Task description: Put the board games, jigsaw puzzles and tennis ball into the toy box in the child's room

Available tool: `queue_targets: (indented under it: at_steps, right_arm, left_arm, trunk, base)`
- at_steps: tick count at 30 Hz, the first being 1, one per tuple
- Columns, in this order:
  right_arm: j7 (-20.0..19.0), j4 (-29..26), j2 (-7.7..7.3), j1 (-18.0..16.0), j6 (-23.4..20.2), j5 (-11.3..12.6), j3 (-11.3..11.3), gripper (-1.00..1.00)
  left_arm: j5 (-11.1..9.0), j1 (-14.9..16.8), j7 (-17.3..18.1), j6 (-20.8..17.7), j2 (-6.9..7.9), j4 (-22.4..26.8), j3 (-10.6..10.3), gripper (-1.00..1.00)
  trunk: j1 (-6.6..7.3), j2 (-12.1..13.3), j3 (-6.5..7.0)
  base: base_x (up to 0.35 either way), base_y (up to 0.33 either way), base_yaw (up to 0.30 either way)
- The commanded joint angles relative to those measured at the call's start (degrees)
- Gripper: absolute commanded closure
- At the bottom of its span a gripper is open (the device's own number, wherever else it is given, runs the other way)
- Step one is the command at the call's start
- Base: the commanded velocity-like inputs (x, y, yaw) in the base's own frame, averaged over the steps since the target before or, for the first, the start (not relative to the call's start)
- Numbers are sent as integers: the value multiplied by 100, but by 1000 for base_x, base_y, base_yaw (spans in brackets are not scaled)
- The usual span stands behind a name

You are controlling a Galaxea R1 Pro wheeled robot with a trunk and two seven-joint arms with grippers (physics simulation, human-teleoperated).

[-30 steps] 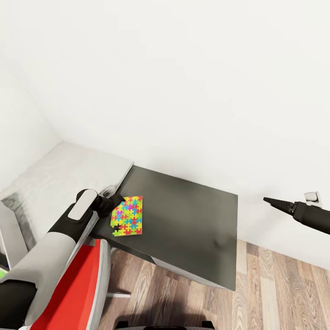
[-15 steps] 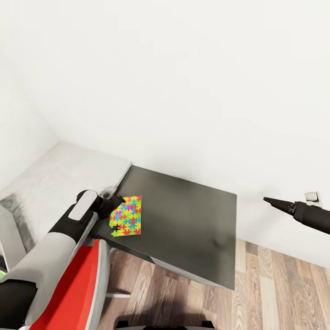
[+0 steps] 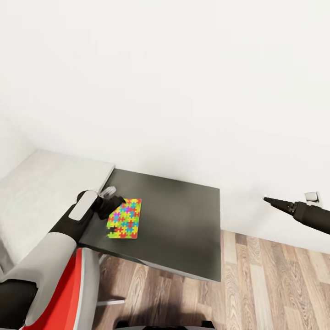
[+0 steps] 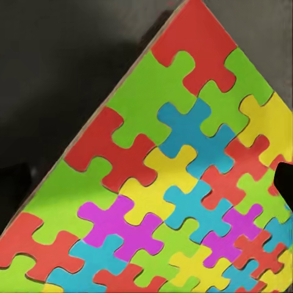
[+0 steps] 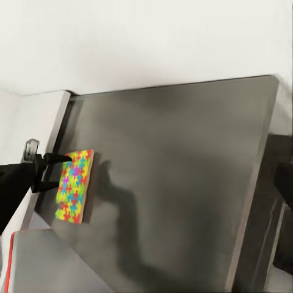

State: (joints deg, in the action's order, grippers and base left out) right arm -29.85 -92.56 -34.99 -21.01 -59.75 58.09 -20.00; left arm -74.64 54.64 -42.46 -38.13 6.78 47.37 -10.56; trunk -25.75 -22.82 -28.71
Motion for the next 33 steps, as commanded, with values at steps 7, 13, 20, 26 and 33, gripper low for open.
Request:
queue_targets:
  at_steps: [7,13,20,26,33]
  right_arm:
    - [-47,2,1,-8,-25,-43,2,-100]
    - [-47,1,1,-8,-25,-43,3,-100]
    - [-47,1,1,-8,-25,-43,5,-100]
    - [-47,1,1,-8,-25,-43,5,-100]
    - [-47,1,1,-8,-25,-43,5,-100]
  left_arm:
    - [-71,3,-52,-6,8,10,-22,-100]
    - [-83,3,-52,-14,8,10,-21,-100]
    - [-100,1,-34,-20,12,15,-20,-100]
    - [-89,-9,-23,-16,15,18,-27,-100]
    - [-63,-14,-18,-22,18,18,-25,-100]
  trunk:
    - [-3,-10,-8]
    - [-3,-10,-8]
    - [-3,-10,-8]
    - [-3,-10,-8]
    - [-3,-10,-8]
  base:
    - [0,0,-160]
    - [0,0,-32]
    - [0,0,-7]
    - [-4,-2,-2]
    - [-149,-92,0]
